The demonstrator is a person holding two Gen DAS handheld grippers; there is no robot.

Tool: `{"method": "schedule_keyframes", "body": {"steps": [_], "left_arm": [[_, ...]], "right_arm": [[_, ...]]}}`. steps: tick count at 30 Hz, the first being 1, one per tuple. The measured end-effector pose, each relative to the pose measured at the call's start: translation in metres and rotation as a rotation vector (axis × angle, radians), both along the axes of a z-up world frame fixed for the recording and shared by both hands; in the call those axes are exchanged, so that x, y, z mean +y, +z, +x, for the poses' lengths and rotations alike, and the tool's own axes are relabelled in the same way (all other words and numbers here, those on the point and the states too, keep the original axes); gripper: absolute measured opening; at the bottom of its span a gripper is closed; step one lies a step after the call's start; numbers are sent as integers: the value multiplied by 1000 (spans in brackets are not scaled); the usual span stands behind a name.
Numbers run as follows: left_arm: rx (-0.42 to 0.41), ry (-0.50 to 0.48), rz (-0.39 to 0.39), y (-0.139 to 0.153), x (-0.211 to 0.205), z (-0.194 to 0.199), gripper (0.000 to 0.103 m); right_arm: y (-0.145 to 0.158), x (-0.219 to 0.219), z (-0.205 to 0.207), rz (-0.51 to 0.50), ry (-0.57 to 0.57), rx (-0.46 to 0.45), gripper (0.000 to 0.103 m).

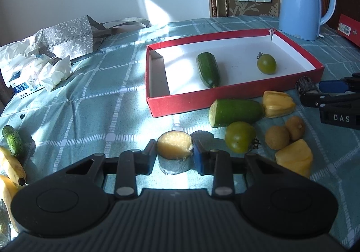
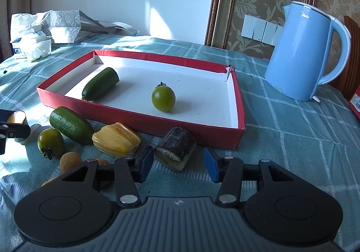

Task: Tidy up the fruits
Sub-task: 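Grasp the dark bark-like chunk with the right tool while the left tool holds the slice, then place the dark slice in the tray with the left tool while the right tool carries the chunk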

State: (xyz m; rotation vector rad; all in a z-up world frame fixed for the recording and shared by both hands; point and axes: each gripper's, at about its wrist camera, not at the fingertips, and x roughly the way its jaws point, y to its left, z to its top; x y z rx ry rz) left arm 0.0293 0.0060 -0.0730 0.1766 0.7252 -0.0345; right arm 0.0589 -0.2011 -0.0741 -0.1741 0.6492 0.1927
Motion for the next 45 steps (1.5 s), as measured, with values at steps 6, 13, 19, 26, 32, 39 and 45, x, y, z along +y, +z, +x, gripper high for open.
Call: {"method": "schedule_keyframes", "body": {"steps": [6,13,19,26,32,39,45], "left_arm": [[5,10,-11,1,4,-4,32],[16,23,-23,1,10,-8,32],[25,28,-33,3,12,-8,32],[19,29,-37,6,12,-6,32],[14,31,-42,9,13,-7,32],[7,25,-50,15,12,-6,32],[-5,-9,-40,21,3,3,32]], "right_arm": [[-4,6,9,-5,-24,18,41],[-7,10,16,-17,-25,27,38],[-8,12,16,-29,-29,23,34],[-2,9,8,-39,-33,-3,33],[9,0,-9,-68,-31,-43,33],[13,-15,-20,-54,-64,-35,33],[16,-19,-24,-50,-76,-42,33]]}}
